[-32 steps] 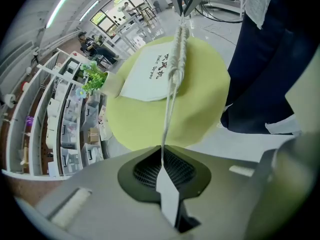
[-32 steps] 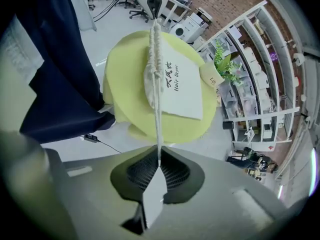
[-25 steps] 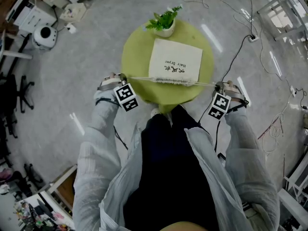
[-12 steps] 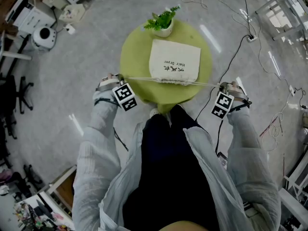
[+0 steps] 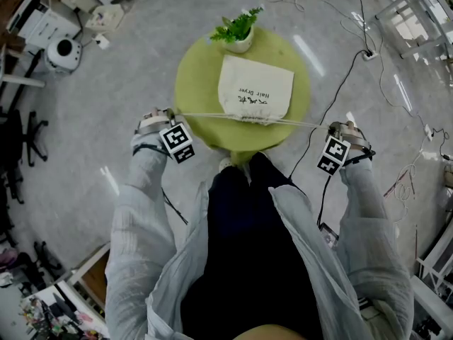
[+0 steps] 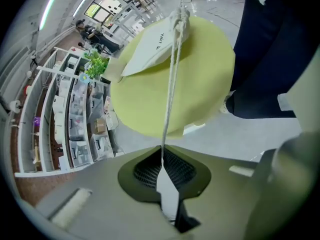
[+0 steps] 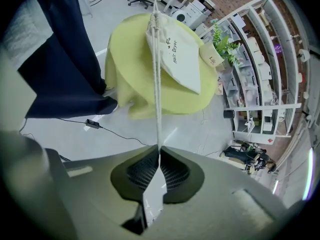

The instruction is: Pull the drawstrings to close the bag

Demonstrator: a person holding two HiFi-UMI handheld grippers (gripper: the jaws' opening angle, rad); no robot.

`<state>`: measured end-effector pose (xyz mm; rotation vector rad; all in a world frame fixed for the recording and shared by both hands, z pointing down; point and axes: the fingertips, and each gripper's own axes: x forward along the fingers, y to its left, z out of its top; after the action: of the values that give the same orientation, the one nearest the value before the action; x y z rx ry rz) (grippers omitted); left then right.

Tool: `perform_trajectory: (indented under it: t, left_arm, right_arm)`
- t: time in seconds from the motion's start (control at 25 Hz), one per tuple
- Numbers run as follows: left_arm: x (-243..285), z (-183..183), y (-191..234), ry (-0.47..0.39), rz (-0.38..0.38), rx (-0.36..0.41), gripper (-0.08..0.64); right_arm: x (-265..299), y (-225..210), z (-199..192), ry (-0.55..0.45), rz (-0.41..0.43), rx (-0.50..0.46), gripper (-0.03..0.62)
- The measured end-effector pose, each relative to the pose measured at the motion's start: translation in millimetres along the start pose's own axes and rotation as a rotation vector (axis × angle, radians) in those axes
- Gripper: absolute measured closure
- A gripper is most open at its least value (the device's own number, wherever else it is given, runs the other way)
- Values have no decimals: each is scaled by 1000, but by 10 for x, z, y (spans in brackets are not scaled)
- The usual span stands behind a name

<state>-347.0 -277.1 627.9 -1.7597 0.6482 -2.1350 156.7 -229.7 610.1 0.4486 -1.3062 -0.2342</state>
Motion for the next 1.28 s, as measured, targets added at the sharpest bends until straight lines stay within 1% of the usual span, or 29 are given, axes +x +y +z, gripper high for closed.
perform_trajectory:
  t: [0.2, 0.28, 0.36, 0.44, 0.48, 0.6, 0.72, 0.84, 0.92, 1.04, 1.12, 1.2, 1.28]
  left_arm:
    - [54, 24, -72, 3, -30, -18, 529]
    - [55, 46, -88, 2, -36, -15, 529]
    - [56, 57, -94, 2, -56, -28, 528]
    - [45, 59, -109, 8, -97, -63, 528]
    - [27, 62, -121, 9, -125, -82, 528]
    - [-80, 103, -170, -12, -220, -133, 526]
    - [-212, 192, -189, -73, -298, -185, 526]
    - [-384, 372, -167, -171, -380, -260, 526]
    - [-522, 529, -81, -244, -416, -321, 526]
    - [-704, 766, 105, -344, -437, -385, 525]
    - [-793, 905, 179, -393, -461, -418, 525]
    - [-879, 1054, 269, -443, -476, -452, 525]
    - [-971, 1218, 431, -506, -456, -484, 525]
  right_arm:
    - [55, 84, -59, 21, 59, 35, 577]
    - [62, 97, -75, 27, 73, 37, 577]
    - [43, 94, -67, 30, 74, 24, 577]
    - [4, 92, -29, 30, 84, 15, 577]
    - [-15, 95, -2, 25, 100, 30, 577]
    - [-85, 111, 72, -12, 173, 127, 577]
    - [-208, 92, 213, -89, 235, 242, 575]
    - [-379, -1, 442, -207, 291, 371, 575]
    - [-510, -108, 608, -291, 320, 455, 575]
    - [-684, -303, 838, -405, 346, 569, 575]
    - [-788, -432, 967, -468, 349, 618, 575]
    - [-888, -574, 1084, -531, 333, 654, 575]
    - [-981, -736, 1186, -601, 304, 693, 575]
